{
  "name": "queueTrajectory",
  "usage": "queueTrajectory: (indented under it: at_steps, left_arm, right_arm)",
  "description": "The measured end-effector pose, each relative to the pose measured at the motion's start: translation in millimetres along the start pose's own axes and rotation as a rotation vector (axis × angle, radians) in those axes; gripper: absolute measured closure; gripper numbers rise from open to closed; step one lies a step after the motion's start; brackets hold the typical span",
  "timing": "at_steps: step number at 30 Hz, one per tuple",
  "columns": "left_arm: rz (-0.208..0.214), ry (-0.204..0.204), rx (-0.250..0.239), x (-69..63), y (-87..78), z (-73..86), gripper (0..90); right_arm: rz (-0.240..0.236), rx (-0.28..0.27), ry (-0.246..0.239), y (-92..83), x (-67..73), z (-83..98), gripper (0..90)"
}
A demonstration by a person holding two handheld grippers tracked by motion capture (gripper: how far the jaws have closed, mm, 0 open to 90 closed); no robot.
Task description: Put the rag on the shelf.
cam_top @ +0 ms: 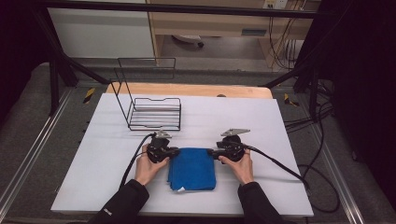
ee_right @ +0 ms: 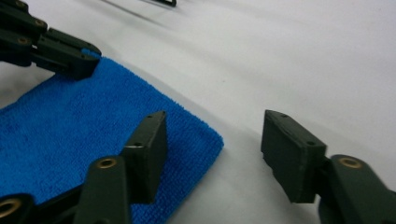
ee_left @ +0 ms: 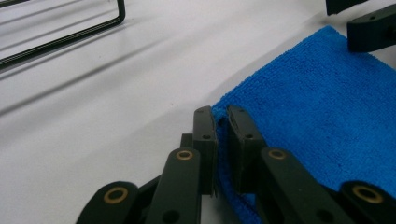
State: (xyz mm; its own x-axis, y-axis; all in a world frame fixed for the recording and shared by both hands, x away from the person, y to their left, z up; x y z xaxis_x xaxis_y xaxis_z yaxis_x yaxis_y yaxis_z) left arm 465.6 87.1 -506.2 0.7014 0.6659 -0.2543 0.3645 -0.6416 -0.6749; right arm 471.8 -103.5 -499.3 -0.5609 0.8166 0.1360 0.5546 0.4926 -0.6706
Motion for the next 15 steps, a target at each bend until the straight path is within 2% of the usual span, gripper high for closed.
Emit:
queueTrajectory:
  at_steps: [8,15]
  left_arm:
    - [-0.002,0.009,0.0,-0.1,0.2,0.1,82.0]
    - [0.001,0.023,0.001,0.1,0.0,0.4,82.0]
  right_arm:
    - [0.007,0.029,-0.004,4.4,2.3,6.9,56.6]
    - [-0.034,0.042,0.024,3.8,8.0,8.6,68.8]
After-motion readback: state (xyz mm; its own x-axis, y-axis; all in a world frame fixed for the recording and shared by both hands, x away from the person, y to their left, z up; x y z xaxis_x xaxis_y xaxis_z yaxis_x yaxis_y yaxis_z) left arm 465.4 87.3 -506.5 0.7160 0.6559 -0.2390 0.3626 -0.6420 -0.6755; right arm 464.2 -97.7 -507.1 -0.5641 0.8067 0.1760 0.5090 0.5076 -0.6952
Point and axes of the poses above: each handheld gripper's, and its own axes: y roughly forward along the jaws, z roughly out of its underside, x roughly to its left, the point moved 8 cm from there along y, roughly forward along the jaws, and after that the axes turned 6 degrees about z, right-handed, at the moved point
